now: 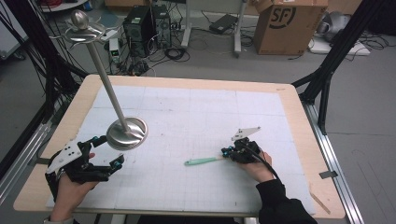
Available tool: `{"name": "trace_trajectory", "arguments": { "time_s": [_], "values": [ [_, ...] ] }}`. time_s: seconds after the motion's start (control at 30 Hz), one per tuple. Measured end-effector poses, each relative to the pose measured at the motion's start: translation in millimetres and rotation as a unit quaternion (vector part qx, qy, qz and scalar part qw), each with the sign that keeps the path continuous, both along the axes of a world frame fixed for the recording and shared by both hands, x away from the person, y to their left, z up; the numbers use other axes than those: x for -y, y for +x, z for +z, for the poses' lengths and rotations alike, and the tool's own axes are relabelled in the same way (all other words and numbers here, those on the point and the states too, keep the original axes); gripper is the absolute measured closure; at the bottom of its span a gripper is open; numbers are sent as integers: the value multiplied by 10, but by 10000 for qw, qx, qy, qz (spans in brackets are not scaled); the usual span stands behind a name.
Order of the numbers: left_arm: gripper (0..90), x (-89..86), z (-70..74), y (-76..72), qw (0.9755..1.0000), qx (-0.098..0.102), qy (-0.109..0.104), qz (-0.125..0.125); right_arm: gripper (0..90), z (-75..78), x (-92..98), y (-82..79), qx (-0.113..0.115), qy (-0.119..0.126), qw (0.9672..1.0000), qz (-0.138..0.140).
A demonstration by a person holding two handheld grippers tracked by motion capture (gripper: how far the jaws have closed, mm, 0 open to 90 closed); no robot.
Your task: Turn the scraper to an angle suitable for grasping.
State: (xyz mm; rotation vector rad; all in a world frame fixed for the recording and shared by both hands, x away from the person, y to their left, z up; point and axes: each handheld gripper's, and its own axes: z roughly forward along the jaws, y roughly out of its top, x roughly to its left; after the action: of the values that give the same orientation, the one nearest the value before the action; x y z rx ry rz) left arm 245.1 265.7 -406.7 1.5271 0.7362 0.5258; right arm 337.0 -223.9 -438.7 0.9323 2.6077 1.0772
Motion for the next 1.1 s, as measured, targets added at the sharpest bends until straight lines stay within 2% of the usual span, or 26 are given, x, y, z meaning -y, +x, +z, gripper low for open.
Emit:
{"name": "trace_trajectory", "arguments": {
  "time_s": [0.1,0.2,0.3,0.37,0.43,0.67,0.7,0.8,0.9,0.93,0.97,1.03,1.1],
  "values": [
    [17,2,1,1,10000,-5,9,3,900,3,-17,-35,5,-37,10000,75],
    [17,14,-4,5,10000,-17,18,3,900,6,-46,-38,246,-204,9992,233],
    [17,28,-8,13,10000,-26,56,-24,900,-12,-61,8,422,-241,9987,155],
    [17,33,-8,13,10000,-30,60,-27,900,-22,-37,27,348,-145,9992,164],
    [17,30,-7,15,10000,-23,44,-28,900,-18,-21,13,315,-159,9993,154],
    [17,27,-2,12,10000,-26,35,-33,900,-1,37,-173,123,-156,9995,248],
    [17,31,-2,11,10000,-24,23,-30,900,-13,69,-257,134,-81,9995,281],
    [17,46,-3,12,10000,-28,49,-37,900,-23,98,-360,151,-18,9995,262],
    [17,63,-5,18,9999,-31,96,-57,900,-8,80,-388,282,-146,9990,327],
    [17,72,-5,18,9999,-38,81,-61,900,17,54,-410,452,-92,9983,351],
    [17,75,-4,18,9999,-34,87,-51,900,37,39,-425,511,30,9977,441],
    [17,78,-4,21,9999,-33,90,-59,900,74,-20,-459,562,185,9967,547],
    [17,76,-5,25,9999,-47,105,-50,900,84,-117,-489,522,232,9955,758]
  ]
}}
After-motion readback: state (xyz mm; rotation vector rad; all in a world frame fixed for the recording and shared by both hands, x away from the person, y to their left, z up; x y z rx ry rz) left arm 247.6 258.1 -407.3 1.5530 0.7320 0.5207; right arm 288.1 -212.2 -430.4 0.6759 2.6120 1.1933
